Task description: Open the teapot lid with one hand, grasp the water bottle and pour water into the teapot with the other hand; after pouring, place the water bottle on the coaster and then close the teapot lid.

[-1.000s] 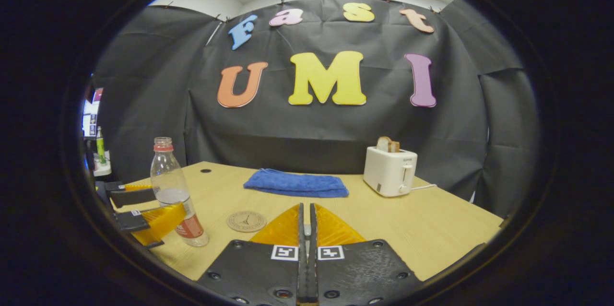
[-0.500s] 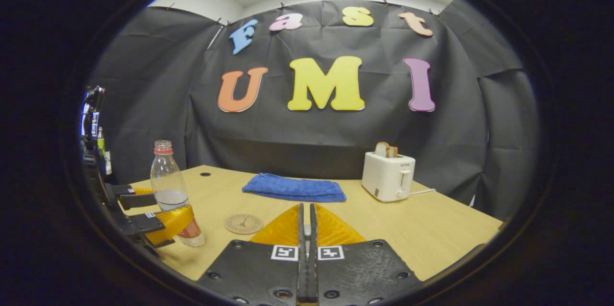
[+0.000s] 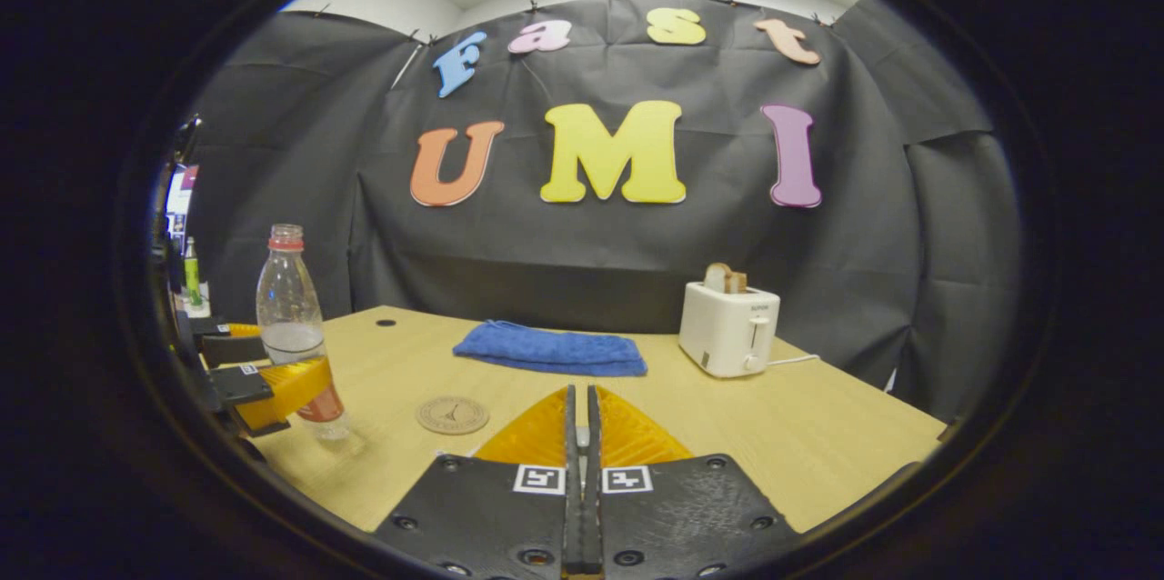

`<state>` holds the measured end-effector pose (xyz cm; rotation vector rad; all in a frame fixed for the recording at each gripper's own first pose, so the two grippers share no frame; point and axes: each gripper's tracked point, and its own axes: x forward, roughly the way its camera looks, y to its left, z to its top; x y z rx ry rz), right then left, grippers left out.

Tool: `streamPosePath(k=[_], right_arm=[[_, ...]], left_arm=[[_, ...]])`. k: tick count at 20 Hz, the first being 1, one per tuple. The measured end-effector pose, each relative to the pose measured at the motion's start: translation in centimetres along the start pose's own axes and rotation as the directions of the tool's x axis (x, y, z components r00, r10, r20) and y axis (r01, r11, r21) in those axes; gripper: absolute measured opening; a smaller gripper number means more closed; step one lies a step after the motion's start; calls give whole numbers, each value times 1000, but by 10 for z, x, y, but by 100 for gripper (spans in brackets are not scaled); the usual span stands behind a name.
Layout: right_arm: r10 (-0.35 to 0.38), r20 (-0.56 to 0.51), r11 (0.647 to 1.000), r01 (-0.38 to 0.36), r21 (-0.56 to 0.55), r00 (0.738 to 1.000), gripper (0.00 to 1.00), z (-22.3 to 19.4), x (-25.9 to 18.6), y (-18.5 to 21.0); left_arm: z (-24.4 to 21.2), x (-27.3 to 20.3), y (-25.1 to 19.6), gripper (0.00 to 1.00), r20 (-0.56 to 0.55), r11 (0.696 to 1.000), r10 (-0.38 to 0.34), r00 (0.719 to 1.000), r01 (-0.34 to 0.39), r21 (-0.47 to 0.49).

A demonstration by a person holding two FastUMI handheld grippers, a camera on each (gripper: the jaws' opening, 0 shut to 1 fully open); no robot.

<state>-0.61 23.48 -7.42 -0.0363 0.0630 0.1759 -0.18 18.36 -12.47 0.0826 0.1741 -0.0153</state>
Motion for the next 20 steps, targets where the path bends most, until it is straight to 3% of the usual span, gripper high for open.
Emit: streamPosePath(k=[3,6,8,11,16,20], right_arm=[[-14,9,1000,14,28,1000,0,3,-5,-18],[-15,17,999,15,31,1000,0,4,-8,-31],[-18,24,999,17,28,1000,0,5,-10,-41],[-35,32,999,34,32,999,0,10,-10,-58],[-63,46,998,63,15,997,0,20,-13,-84],[-80,44,996,79,39,996,0,22,-11,-99]], left_arm=[[-4,-6,-5,77,-43,992,39,998,-33,121],[4,-9,-8,77,-45,964,67,997,-53,262],[-4,-9,-17,77,-82,948,57,995,-28,317],[-11,-7,-17,77,-123,913,105,987,-47,406],[-17,3,-10,77,-156,817,174,972,-54,574],[-7,3,-11,76,-126,714,184,975,-44,699]])
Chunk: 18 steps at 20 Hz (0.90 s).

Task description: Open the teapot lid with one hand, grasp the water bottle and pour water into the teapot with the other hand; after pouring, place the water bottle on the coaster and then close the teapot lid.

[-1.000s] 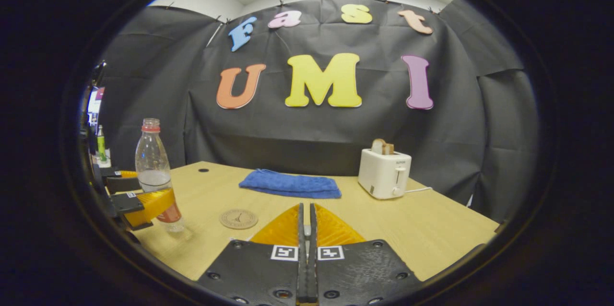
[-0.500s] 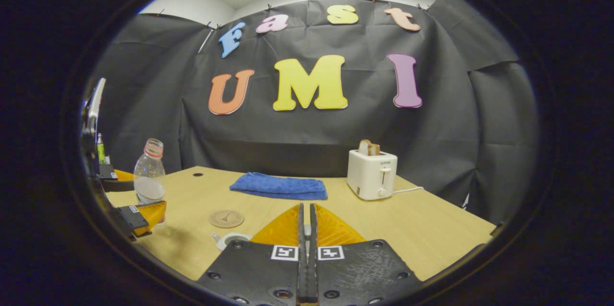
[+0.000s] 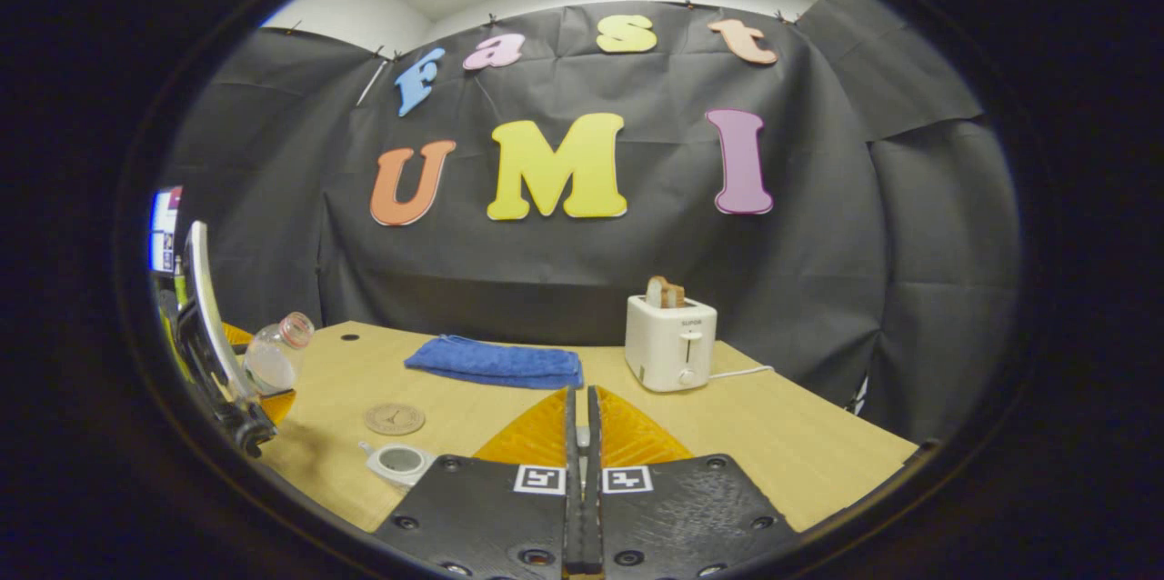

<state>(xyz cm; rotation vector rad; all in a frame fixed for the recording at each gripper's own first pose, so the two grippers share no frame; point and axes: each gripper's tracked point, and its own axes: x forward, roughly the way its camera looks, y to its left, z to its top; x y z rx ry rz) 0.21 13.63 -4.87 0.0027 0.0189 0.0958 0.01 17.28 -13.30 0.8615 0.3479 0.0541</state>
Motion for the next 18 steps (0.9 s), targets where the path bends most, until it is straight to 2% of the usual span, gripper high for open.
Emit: streamPosePath(k=[5,7,11,15,18], right_arm=[[-1,-19,1000,1,9,1000,0,-7,4,-4],[8,-24,1000,-8,5,1000,0,-10,4,0],[19,-26,1000,-19,-22,999,1,-10,3,5],[16,-25,1000,-17,-25,1000,0,-9,2,5],[12,-26,999,-13,-30,1000,0,-9,1,4]], left_arm=[[7,-8,-9,76,-1,984,-6,1000,6,179],[10,-13,-12,76,6,959,3,1000,-5,282],[16,-15,-26,76,10,890,-23,1000,16,456],[16,-12,-27,76,-21,842,-41,999,46,538],[15,-11,-27,76,-44,816,-46,998,63,574]])
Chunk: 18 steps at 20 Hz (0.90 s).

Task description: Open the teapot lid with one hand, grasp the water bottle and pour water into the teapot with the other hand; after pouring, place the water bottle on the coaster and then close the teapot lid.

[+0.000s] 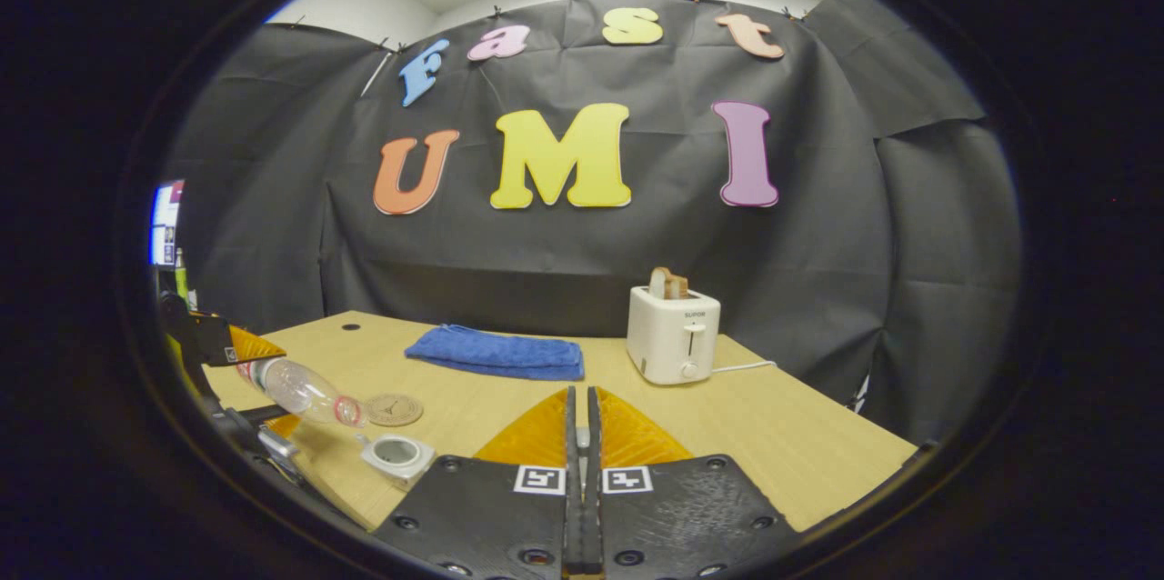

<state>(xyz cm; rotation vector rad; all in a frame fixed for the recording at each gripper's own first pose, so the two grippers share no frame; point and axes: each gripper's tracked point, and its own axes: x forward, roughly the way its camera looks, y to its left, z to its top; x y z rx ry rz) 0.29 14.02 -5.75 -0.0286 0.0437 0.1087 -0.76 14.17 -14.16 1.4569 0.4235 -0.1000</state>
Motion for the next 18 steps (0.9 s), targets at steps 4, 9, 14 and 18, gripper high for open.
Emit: streamPosePath(k=[4,9,14,18], right_arm=[[6,11,1000,-6,6,1000,0,4,-2,1],[6,8,1000,-6,20,1000,0,2,-1,-1],[7,17,1000,-7,20,1000,0,6,-4,0],[13,23,1000,-13,15,1000,0,8,-5,3]], left_arm=[[6,0,3,76,-5,994,-2,1000,3,110],[7,-1,6,76,-27,976,-9,1000,15,215],[8,0,15,76,-48,956,-3,999,17,294],[9,-2,21,76,-57,940,20,998,0,340]])
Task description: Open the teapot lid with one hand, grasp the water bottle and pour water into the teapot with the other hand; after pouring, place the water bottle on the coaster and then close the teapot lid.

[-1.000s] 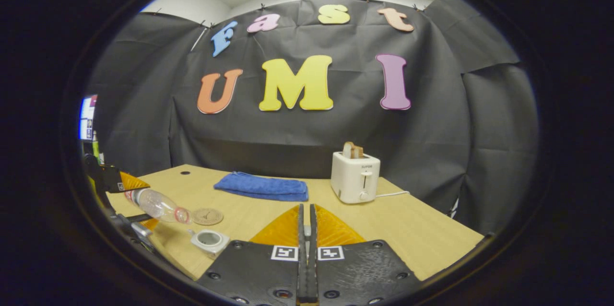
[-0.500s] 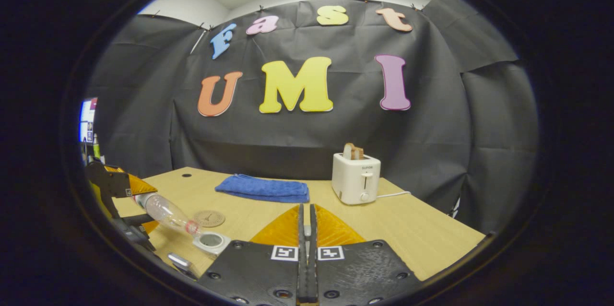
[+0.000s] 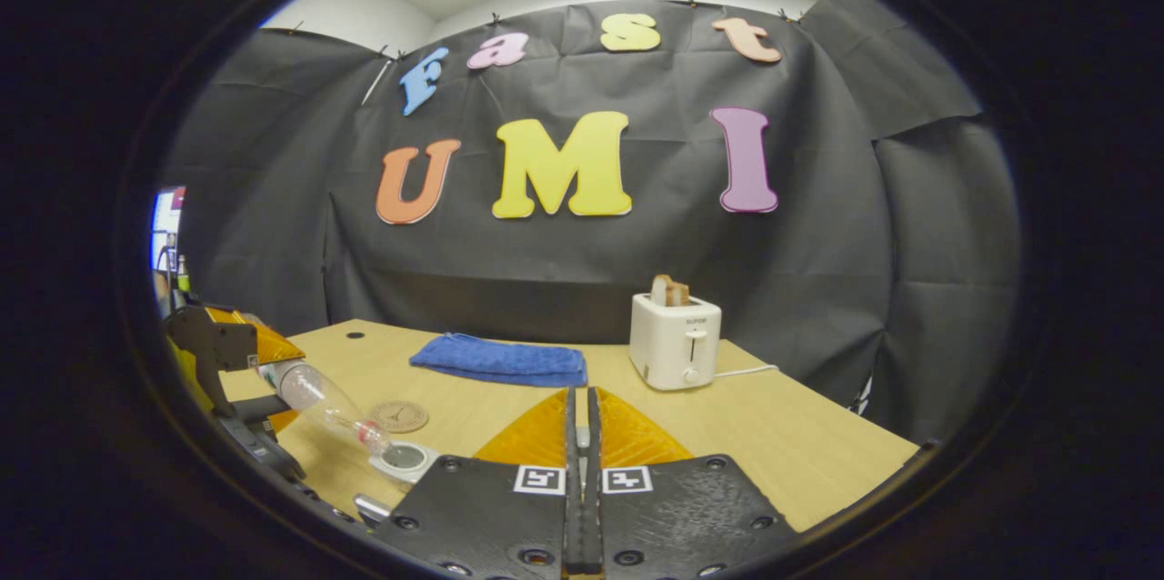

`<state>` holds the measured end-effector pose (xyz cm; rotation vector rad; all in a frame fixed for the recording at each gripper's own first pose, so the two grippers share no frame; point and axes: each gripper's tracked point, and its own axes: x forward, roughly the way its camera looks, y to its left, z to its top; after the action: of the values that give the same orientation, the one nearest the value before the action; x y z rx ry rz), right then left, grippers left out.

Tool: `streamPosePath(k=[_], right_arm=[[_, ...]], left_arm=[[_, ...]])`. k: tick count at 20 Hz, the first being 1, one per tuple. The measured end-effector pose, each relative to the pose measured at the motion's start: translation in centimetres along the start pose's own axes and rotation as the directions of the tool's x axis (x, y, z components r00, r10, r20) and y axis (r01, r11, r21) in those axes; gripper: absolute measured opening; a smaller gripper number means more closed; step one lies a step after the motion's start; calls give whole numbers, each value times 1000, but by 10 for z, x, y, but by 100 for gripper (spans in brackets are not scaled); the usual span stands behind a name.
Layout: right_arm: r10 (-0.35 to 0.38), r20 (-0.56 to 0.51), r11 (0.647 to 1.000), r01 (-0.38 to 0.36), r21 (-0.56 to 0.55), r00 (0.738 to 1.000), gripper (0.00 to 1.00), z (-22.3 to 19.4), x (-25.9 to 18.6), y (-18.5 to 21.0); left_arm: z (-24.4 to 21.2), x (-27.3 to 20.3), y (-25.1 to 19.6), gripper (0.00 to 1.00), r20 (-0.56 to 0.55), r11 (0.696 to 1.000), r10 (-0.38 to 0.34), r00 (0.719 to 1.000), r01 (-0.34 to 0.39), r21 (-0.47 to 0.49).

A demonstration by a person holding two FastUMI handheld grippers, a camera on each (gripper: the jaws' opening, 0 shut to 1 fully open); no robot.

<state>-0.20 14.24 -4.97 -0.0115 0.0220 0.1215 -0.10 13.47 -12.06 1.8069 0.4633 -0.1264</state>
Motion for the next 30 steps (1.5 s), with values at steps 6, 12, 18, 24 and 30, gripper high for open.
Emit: streamPosePath(k=[6,12,18,24,30], right_arm=[[3,-1,1000,-3,-8,1000,0,0,0,0],[9,13,1000,-9,-14,1000,0,2,-2,0],[8,7,1000,-8,4,1000,0,3,-2,-2],[2,39,1000,-2,-12,999,0,11,-6,-2],[-4,35,1000,4,-13,999,0,9,-5,-3]], left_arm=[[-1,-1,13,76,-10,996,6,1000,-5,95],[5,-7,19,76,-9,986,26,1000,-25,163],[14,-14,27,76,12,965,73,997,-74,251],[16,-15,37,76,0,945,110,994,-104,311],[12,-13,32,80,-10,942,103,995,-94,323]])
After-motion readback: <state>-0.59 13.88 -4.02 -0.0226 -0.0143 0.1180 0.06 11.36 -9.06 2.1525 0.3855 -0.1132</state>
